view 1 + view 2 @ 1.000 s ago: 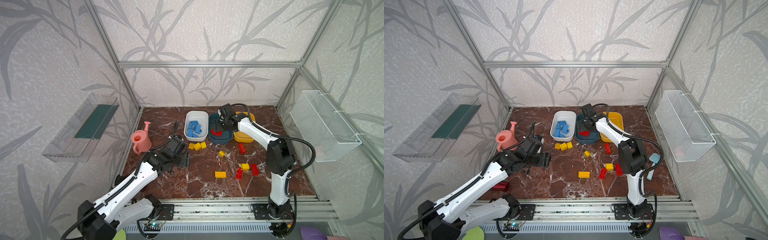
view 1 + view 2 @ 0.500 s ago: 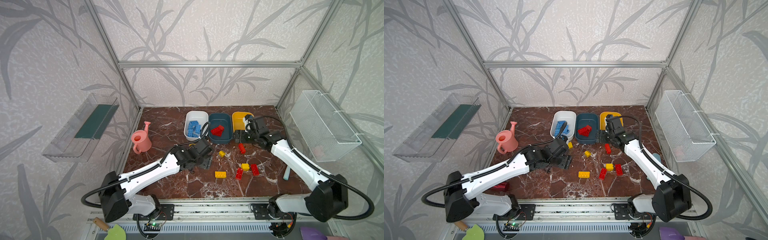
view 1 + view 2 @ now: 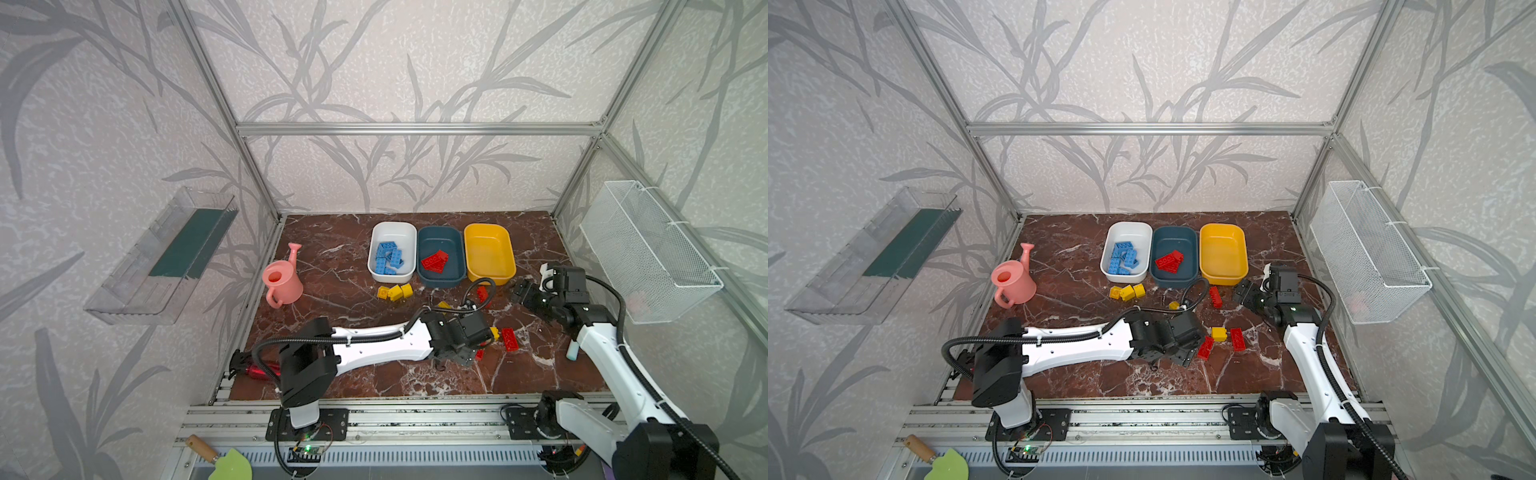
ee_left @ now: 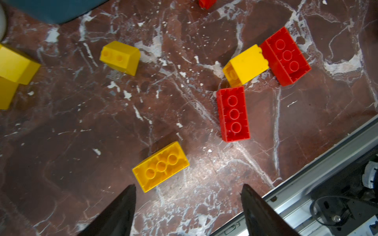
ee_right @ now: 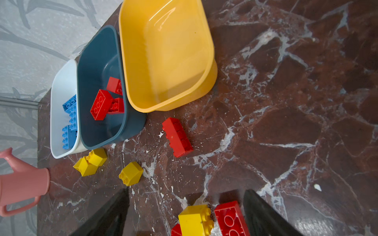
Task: Sort the legos into containers by color
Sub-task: Pick up the lego from the center of the table.
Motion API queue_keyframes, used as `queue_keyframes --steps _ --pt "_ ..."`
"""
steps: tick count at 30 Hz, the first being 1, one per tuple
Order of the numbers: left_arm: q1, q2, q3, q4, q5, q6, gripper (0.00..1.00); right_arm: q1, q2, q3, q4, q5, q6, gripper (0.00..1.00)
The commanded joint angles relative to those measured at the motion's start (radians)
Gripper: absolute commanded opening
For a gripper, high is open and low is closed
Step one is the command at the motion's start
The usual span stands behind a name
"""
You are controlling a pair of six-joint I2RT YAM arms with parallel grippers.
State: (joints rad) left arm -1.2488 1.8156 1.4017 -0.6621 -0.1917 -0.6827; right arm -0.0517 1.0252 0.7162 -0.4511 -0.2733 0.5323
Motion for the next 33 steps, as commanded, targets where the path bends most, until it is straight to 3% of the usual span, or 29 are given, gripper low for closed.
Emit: queue_keyframes --steps 1,13,22,25,33 --pt "-0.020 0.064 0.058 -0.017 -0.005 -0.034 0.81 -0.043 -0.023 -0.027 0.051 -0.079 0.042 0.89" --pt "-0.044 0.251 0.191 -0.045 0.044 -0.045 0.80 -0.131 -0.039 -0.092 0.138 -0.126 0.097 0.89" --pt "-0.046 0.353 0.292 -0.069 0.062 -0.004 0.69 -0.133 -0.051 -0.109 0.152 -0.131 0.097 0.89" --pt "-0.044 0.384 0.328 -0.088 0.062 0.000 0.64 -0.134 -0.051 -0.112 0.156 -0.136 0.097 0.89" --pt "-0.039 0.425 0.374 -0.114 0.051 0.006 0.37 -0.134 -0.068 -0.114 0.154 -0.138 0.089 0.89"
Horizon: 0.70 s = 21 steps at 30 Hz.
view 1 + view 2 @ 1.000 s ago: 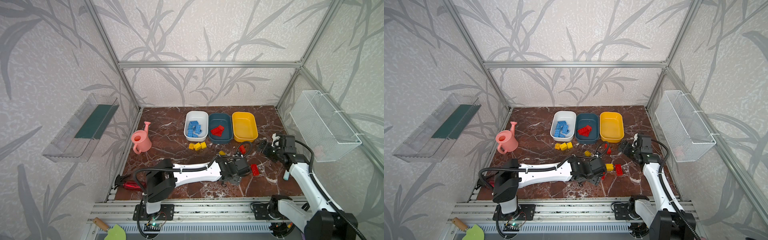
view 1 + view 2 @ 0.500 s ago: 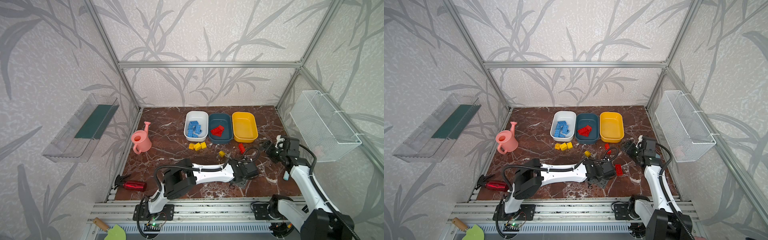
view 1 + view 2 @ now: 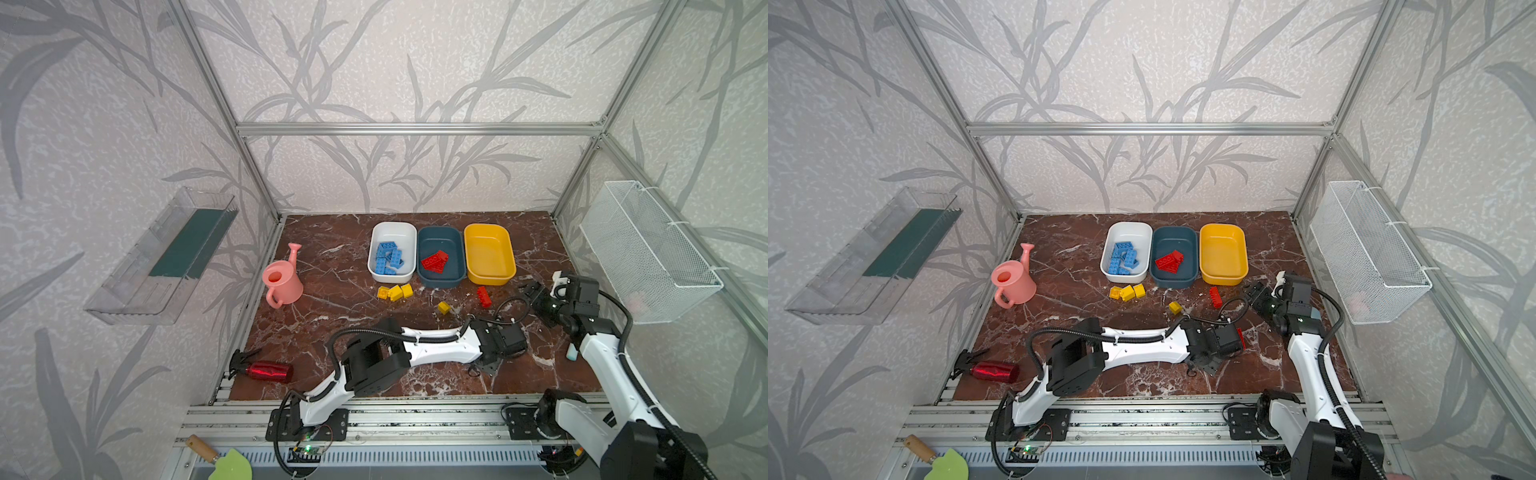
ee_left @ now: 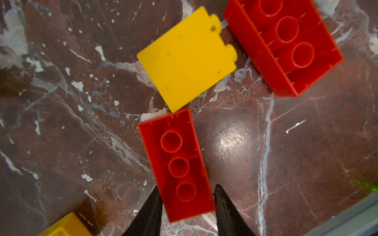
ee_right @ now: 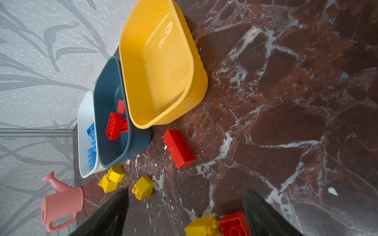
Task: Sort the legos into containers by color
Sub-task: Pick up the lego from the center of the table.
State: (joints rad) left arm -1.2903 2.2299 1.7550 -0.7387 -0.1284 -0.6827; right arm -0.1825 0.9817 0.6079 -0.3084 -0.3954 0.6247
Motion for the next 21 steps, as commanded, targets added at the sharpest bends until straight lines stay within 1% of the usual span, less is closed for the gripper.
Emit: queue_keyframes --steps 1,6,13,17,21 --pt "0.003 0.011 0.020 -0.036 -0.009 0.009 0.34 -0.002 -0.028 -0.007 0.011 -0.016 -0.005 0.89" --pt "0.014 -0.013 0.014 -0.038 -0.020 0.012 0.31 -0.002 -0.040 -0.013 0.013 -0.024 -0.008 0.89" --pt "0.051 -0.119 -0.018 -0.049 -0.058 0.027 0.31 0.004 -0.033 -0.018 0.032 -0.063 -0.014 0.88" --pt "0.093 -0.207 -0.043 -0.049 -0.061 0.055 0.31 0.014 -0.034 -0.038 0.077 -0.098 0.001 0.88" --pt "0.152 -0.276 -0.036 -0.074 -0.062 0.095 0.31 0.044 -0.038 -0.038 0.088 -0.087 -0.009 0.87"
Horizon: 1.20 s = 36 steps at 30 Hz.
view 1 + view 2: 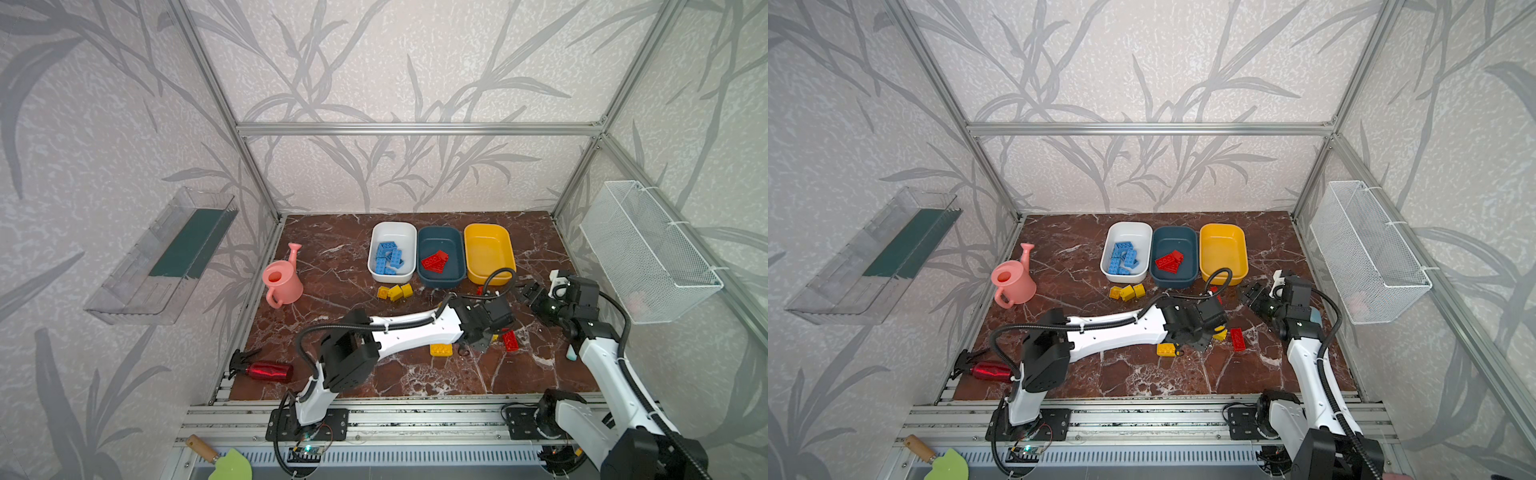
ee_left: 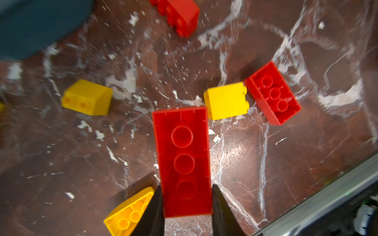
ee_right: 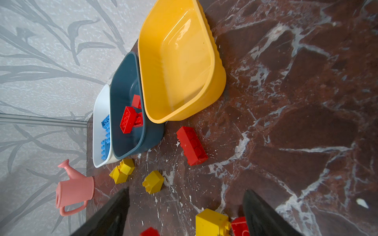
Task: Sort the legos into containers by color
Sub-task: Pick up the lego from the center of the table, then place the lego in the container.
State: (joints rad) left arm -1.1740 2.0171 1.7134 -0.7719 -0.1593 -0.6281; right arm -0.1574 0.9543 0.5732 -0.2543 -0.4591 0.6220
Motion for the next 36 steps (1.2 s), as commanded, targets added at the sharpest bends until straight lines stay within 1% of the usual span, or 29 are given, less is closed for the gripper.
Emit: queue_keyframes --steps 1,5,9,14,20,25,29,33,36 --pt "0.055 -0.077 0.011 -0.048 -0.039 0.051 0.31 0.028 -0.009 0.000 0.034 -0.022 -0.011 0.88" --pt "0.150 -0.100 0.050 -0.073 -0.021 0.090 0.31 0.080 -0.003 0.005 0.039 0.003 -0.031 0.87" --pt "0.239 -0.087 0.109 -0.085 0.009 0.130 0.31 0.137 0.004 0.002 0.057 0.027 -0.044 0.87" --pt "0.346 -0.005 0.237 -0.111 0.048 0.159 0.31 0.205 0.026 -0.001 0.090 0.059 -0.039 0.87" --pt "0.442 0.116 0.362 -0.112 0.099 0.171 0.31 0.268 0.070 -0.003 0.116 0.074 -0.035 0.87" --pt "0.481 0.277 0.544 -0.171 0.141 0.199 0.31 0.315 0.074 0.003 0.098 0.129 -0.058 0.87" --pt "0.504 0.387 0.669 -0.205 0.170 0.196 0.31 0.349 0.086 0.008 0.082 0.175 -0.080 0.87" --pt "0.519 0.439 0.730 -0.209 0.205 0.200 0.32 0.367 0.108 0.018 0.075 0.194 -0.092 0.87" --pt "0.527 0.453 0.755 -0.215 0.215 0.199 0.36 0.377 0.121 0.030 0.064 0.207 -0.104 0.87"
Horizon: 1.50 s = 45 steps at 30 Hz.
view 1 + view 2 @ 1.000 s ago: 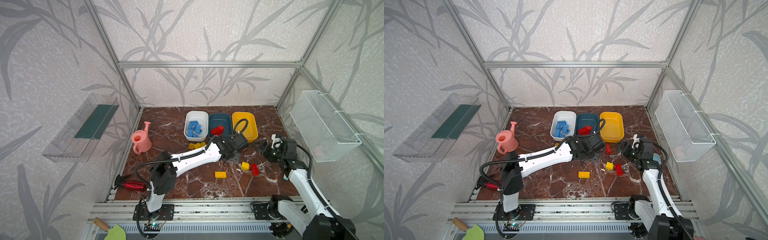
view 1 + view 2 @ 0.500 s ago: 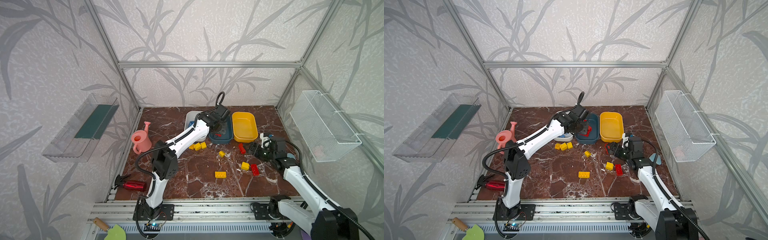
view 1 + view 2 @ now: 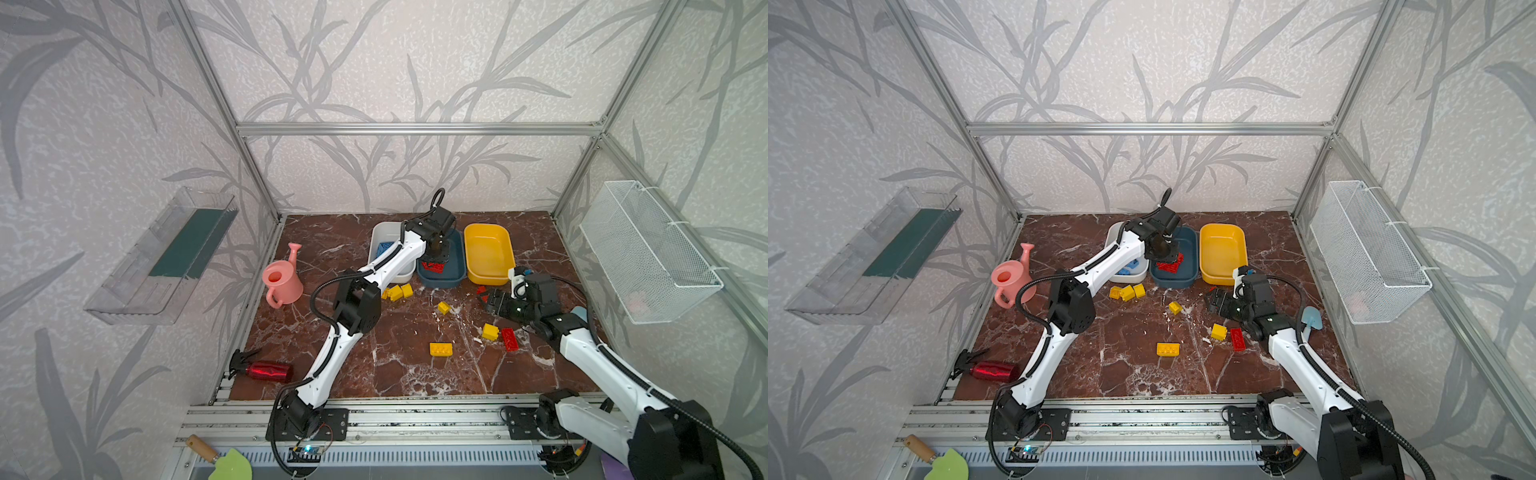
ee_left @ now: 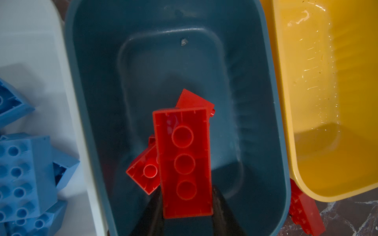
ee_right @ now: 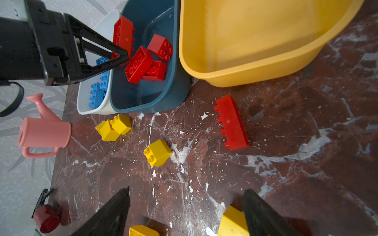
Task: Sort the legos into containers by color
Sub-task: Place the lego in the container, then pick up the lego from the middle-right of the table.
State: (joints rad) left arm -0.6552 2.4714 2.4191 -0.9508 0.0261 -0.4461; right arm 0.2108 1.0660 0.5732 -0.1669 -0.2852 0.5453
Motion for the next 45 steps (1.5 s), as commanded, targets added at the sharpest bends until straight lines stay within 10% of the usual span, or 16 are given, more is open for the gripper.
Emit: queue_keyframes --steps 1,12,45 --pt "0.011 -0.004 0.048 -0.037 0.032 0.014 0.39 0.015 0.013 0.034 -0.029 0.043 -0.032 0.87" --pt "0.004 -0.177 -0.097 -0.003 0.042 -0.010 0.58 0.067 0.117 0.110 -0.116 0.168 -0.119 0.89" --pt "-0.076 -1.365 -1.475 0.242 -0.075 -0.205 0.59 0.098 0.601 0.372 -0.172 0.314 -0.171 0.56"
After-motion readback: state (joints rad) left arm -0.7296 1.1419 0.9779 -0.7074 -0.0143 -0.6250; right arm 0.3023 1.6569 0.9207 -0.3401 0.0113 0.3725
